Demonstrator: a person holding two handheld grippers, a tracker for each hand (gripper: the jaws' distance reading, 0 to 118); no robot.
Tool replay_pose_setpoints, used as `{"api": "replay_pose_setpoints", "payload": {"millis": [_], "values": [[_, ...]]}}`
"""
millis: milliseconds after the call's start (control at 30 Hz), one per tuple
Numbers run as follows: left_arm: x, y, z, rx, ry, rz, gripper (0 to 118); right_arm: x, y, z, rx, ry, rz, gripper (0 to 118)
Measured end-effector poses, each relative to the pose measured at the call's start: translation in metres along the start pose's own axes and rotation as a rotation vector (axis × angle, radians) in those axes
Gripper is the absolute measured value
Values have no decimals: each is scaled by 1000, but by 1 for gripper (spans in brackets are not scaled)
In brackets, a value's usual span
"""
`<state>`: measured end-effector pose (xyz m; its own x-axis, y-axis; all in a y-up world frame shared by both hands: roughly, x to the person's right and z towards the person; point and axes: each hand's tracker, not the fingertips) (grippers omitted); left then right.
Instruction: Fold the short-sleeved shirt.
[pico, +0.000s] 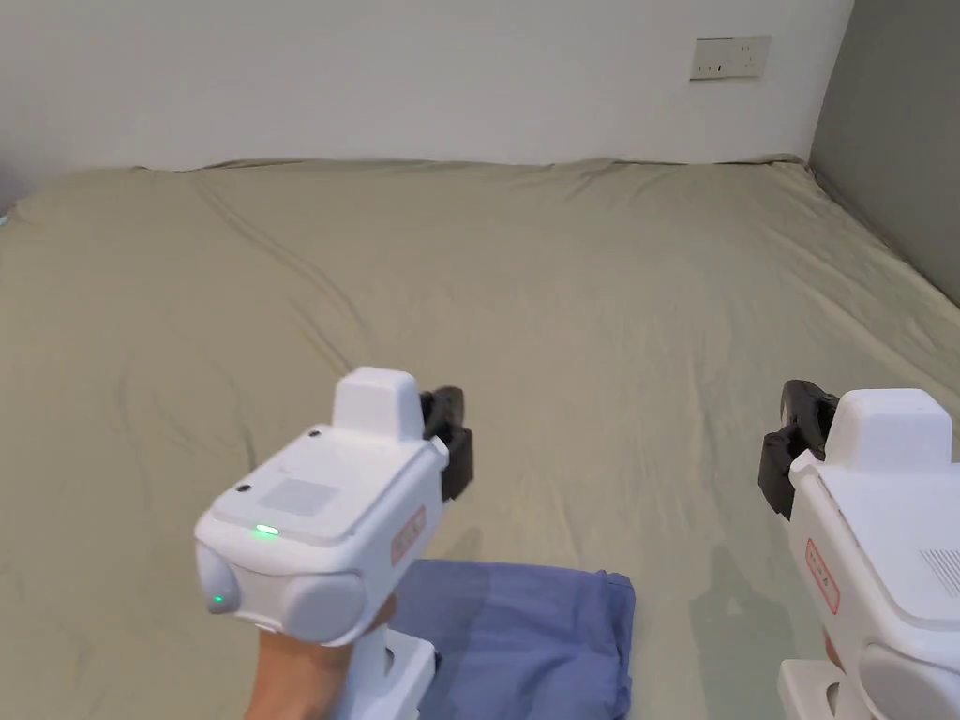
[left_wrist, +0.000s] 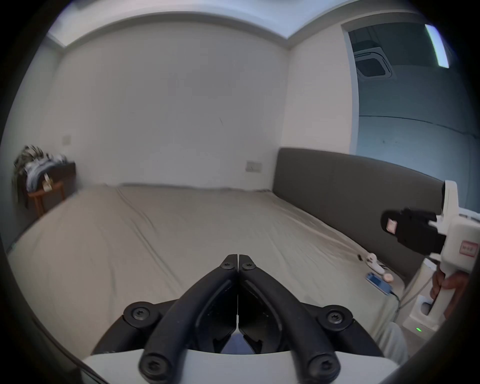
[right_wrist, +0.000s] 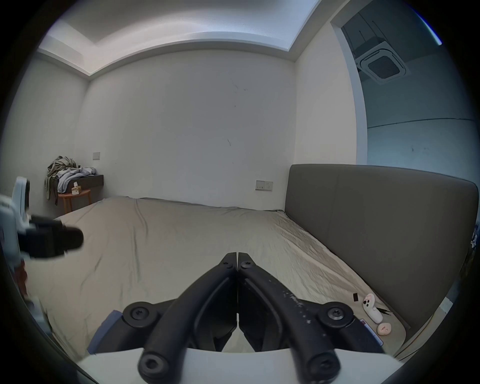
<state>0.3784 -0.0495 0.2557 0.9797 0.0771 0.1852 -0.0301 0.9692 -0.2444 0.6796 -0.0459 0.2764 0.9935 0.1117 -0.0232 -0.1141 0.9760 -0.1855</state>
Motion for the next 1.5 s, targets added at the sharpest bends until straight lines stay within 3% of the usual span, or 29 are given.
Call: {"api": "replay_pose_setpoints", "payload": {"millis": [400, 867, 1200, 1500], "values": [[-79, 19, 27, 102, 267, -66, 0, -23, 19, 8, 70, 16, 19, 2], [-89, 6, 32, 100, 295, -21, 0, -33, 15, 5, 50, 55, 20, 2], [-93, 2, 33, 94, 293, -13, 0, -78, -67, -34, -297, 223, -49, 2], [-102, -15, 29, 51, 296, 10, 0, -112, -168, -59, -628, 266, 4, 2]]}}
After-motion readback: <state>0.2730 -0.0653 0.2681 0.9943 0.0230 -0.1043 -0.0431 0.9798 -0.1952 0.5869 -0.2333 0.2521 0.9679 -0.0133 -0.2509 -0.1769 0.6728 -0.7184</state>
